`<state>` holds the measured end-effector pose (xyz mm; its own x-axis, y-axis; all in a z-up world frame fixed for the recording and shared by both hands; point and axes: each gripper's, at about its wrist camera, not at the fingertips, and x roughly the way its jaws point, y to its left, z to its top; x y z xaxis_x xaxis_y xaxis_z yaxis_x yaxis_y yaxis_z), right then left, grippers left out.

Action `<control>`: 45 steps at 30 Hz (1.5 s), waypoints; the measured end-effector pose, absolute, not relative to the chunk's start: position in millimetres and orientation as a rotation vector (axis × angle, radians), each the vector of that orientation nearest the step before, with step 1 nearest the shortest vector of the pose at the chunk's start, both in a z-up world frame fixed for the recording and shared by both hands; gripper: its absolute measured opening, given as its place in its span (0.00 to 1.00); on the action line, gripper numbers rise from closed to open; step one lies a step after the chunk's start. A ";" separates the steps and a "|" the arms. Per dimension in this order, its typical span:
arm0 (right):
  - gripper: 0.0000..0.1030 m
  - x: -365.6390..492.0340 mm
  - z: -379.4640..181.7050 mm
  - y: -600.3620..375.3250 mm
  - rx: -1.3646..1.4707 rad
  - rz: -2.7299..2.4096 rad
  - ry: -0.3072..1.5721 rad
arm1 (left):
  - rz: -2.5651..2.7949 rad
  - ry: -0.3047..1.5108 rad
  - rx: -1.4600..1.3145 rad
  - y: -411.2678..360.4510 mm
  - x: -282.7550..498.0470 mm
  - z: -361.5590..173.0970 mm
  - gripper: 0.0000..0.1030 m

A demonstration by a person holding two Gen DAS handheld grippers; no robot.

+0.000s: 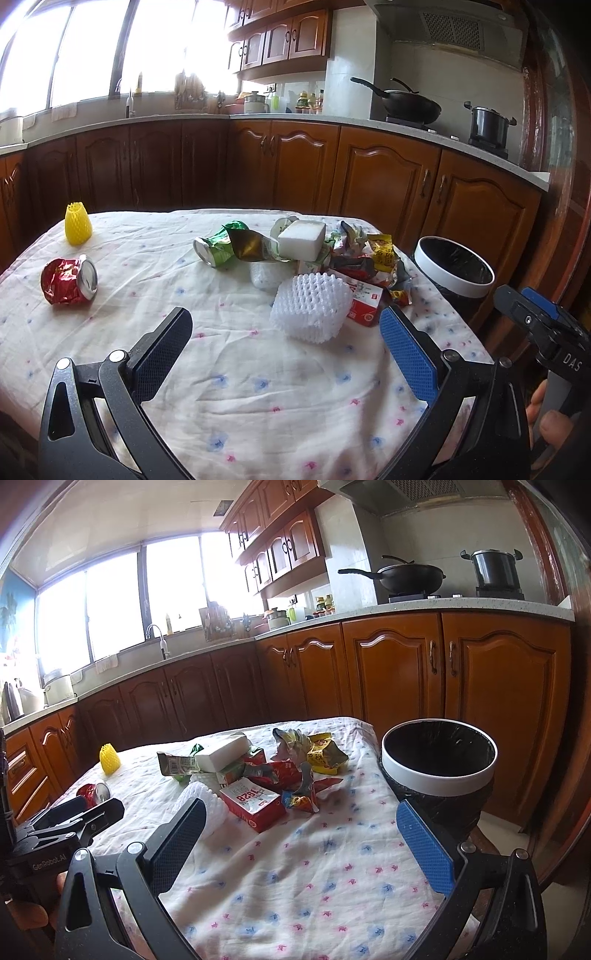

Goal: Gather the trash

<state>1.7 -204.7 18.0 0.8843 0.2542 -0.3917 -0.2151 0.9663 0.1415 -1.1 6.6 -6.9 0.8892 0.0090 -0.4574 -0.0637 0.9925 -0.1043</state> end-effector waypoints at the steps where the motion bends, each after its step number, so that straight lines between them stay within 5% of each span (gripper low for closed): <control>1: 1.00 2.1 17.8 -204.8 0.096 0.245 0.422 | 0.038 0.475 -0.117 6.5 -0.8 -7.2 1.00; 41: 0.99 40.5 0.6 -217.8 0.166 0.282 0.532 | -0.011 0.581 -0.137 5.8 33.8 -21.9 1.00; 45: 0.88 58.6 -5.1 -219.8 0.185 0.286 0.581 | -0.031 0.611 -0.148 5.0 47.2 -25.3 1.00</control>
